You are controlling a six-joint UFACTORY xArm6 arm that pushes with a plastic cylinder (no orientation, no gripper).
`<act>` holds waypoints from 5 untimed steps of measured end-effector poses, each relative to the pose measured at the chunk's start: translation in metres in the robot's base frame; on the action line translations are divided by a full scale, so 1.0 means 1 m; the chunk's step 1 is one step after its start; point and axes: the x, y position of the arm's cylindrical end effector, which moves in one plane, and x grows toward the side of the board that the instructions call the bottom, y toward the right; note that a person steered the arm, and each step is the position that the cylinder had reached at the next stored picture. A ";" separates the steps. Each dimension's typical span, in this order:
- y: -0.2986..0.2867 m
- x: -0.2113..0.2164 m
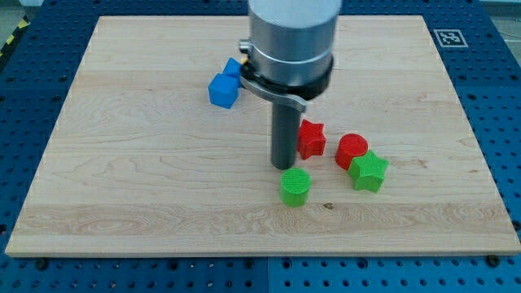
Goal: Separate the red and green blocks from each other
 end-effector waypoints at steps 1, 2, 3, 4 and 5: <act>0.050 0.001; 0.088 0.001; 0.087 -0.013; 0.060 -0.022; 0.020 -0.022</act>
